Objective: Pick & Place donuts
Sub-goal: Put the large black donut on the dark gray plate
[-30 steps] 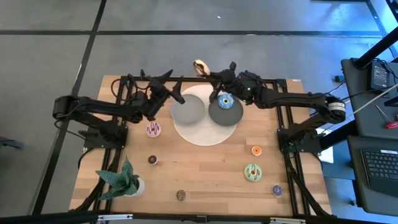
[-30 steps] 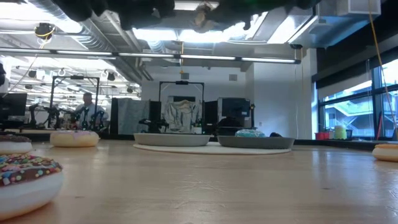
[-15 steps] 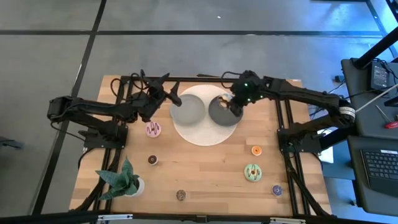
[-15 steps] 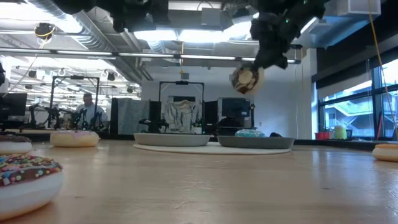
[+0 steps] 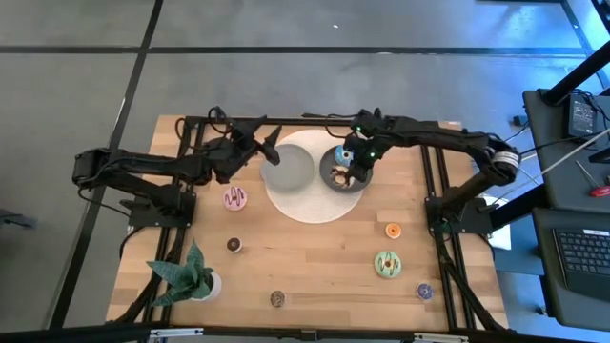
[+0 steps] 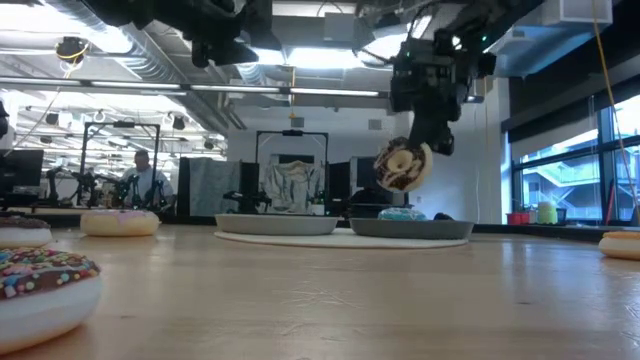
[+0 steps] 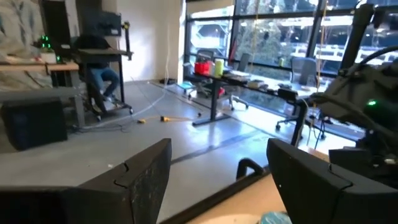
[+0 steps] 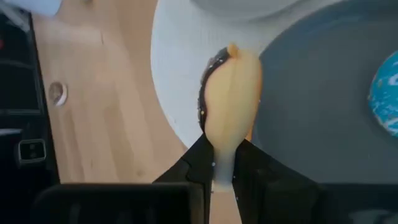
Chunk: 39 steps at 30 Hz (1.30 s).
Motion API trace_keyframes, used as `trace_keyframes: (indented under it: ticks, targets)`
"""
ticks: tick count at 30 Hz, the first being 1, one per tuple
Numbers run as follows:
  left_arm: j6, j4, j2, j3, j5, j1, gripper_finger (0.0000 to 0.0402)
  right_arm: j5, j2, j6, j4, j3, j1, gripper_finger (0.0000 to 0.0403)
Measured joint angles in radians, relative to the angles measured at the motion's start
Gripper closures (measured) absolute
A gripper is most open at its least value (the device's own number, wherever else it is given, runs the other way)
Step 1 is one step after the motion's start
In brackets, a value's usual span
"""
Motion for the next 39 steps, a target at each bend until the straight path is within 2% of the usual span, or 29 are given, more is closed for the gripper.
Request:
trace_keyframes:
  ticks: [6,15,27,31,39]
  targets:
    - [-0.064,-0.054,0.0,0.0,0.032,0.0,0.0141,-0.02,0.074,-0.081,-0.042,0.0,-0.041,0.0352]
    - [-0.066,-0.066,0.0,0.0,0.072,0.0,0.0141,-0.077,0.161,-0.136,-0.042,0.0,-0.093,0.0352]
    - [-0.066,-0.067,0.0,0.0,0.072,0.0,0.0141,-0.051,0.207,-0.16,-0.044,0.0,-0.095,0.0348]
    - [-0.066,-0.067,0.0,0.0,0.072,0.0,0.0141,-0.019,0.207,-0.159,-0.044,0.0,-0.095,0.0314]
    - [-0.067,-0.067,0.0,0.0,0.071,0.0,0.0141,0.173,0.207,-0.16,-0.044,0.0,-0.094,0.0215]
